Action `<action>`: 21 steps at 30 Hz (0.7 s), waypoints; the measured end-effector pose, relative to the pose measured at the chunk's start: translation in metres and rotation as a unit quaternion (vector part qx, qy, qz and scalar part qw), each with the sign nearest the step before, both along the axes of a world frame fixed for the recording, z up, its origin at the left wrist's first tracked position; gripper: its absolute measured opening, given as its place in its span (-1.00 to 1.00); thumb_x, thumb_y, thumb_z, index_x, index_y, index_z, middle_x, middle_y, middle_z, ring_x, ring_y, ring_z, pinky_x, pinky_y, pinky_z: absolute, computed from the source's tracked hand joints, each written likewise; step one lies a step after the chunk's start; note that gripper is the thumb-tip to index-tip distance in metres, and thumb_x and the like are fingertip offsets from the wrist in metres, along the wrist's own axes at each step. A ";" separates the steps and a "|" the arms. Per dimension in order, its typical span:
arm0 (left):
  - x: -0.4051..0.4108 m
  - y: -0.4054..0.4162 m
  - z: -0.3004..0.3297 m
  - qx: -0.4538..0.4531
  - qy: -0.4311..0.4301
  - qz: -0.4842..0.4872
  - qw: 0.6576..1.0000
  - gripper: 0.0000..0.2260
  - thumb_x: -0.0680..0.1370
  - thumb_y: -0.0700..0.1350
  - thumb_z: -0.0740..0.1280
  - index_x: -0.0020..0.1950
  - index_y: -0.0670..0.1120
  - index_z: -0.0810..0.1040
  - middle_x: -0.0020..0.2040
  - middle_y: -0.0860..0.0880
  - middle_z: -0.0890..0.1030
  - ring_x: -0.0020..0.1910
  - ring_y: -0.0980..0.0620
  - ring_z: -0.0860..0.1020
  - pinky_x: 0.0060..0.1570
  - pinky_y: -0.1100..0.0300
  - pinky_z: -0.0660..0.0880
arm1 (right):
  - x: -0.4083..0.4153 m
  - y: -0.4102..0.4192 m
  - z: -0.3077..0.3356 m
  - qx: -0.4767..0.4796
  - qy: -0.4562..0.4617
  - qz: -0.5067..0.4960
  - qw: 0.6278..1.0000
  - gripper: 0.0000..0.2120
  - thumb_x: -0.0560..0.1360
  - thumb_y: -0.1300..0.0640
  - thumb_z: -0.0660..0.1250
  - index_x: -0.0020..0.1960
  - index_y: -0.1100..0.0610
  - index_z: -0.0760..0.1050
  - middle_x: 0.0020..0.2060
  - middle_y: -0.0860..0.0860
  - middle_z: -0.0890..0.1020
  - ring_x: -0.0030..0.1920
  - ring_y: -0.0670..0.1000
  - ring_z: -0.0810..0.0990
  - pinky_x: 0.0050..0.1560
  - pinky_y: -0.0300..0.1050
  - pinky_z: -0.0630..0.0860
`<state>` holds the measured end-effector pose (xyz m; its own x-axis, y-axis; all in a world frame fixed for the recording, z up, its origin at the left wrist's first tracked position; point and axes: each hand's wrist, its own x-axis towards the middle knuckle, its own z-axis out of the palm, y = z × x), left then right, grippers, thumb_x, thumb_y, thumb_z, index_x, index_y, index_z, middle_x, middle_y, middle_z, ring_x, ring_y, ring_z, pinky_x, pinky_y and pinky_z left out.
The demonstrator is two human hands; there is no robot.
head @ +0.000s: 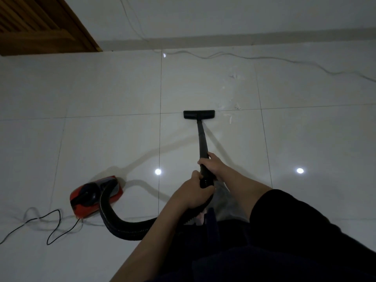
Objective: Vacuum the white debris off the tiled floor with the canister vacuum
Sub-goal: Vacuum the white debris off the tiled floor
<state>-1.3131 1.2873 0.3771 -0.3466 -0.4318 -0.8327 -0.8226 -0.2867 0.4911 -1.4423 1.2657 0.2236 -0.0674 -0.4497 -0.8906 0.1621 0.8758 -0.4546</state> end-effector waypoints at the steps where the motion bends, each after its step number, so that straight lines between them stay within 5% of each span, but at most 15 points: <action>1: 0.008 0.007 0.000 0.001 0.001 0.000 1.000 -0.72 0.58 0.04 0.25 0.20 -0.02 0.27 -0.16 -0.04 0.57 -0.32 0.03 0.55 -0.22 0.10 0.52 | 0.008 0.008 -0.001 0.000 0.002 -0.006 1.000 -0.31 0.48 0.15 0.36 0.55 0.07 0.18 0.11 0.16 0.57 -0.10 0.13 0.62 -0.05 0.07 0.62; 9: 0.061 0.075 0.004 0.046 0.020 0.009 0.999 -0.72 0.56 0.01 0.23 0.20 0.01 0.22 -0.29 -0.15 0.63 -0.51 -0.07 0.54 -0.35 0.14 0.53 | 0.057 0.081 0.002 -0.005 0.023 -0.002 1.000 -0.45 0.48 0.13 0.36 0.44 0.12 0.32 0.07 0.13 0.58 -0.02 0.12 0.60 0.05 0.10 0.60; 12: 0.072 0.097 0.008 0.041 0.024 -0.003 0.999 -0.71 0.57 0.01 0.24 0.20 0.00 0.22 -0.28 -0.13 0.62 -0.52 -0.06 0.55 -0.34 0.12 0.55 | 0.067 0.106 0.005 0.000 0.021 -0.002 1.000 -0.41 0.50 0.13 0.35 0.49 0.12 0.26 0.06 0.12 0.57 -0.06 0.09 0.59 -0.14 -0.01 0.58; 17: 0.088 0.141 0.001 0.004 0.027 -0.005 1.000 -0.71 0.55 0.03 0.26 0.19 -0.02 0.27 -0.13 -0.12 0.62 -0.37 -0.02 0.54 -0.06 -0.08 0.59 | 0.079 0.147 0.007 0.007 0.010 0.012 1.000 -0.39 0.53 0.13 0.32 0.53 0.12 0.20 -0.05 0.07 0.55 -0.18 0.03 0.57 -0.33 -0.12 0.49; 21: 0.099 0.179 -0.003 -0.024 0.044 0.026 0.998 -0.72 0.54 0.07 0.29 0.15 0.00 0.32 -0.05 -0.09 0.62 -0.26 -0.02 0.59 -0.11 -0.02 0.58 | 0.086 0.178 0.006 0.001 0.004 0.012 1.000 -0.40 0.51 0.13 0.34 0.50 0.13 0.23 -0.04 0.09 0.54 -0.17 0.06 0.56 -0.29 -0.10 0.50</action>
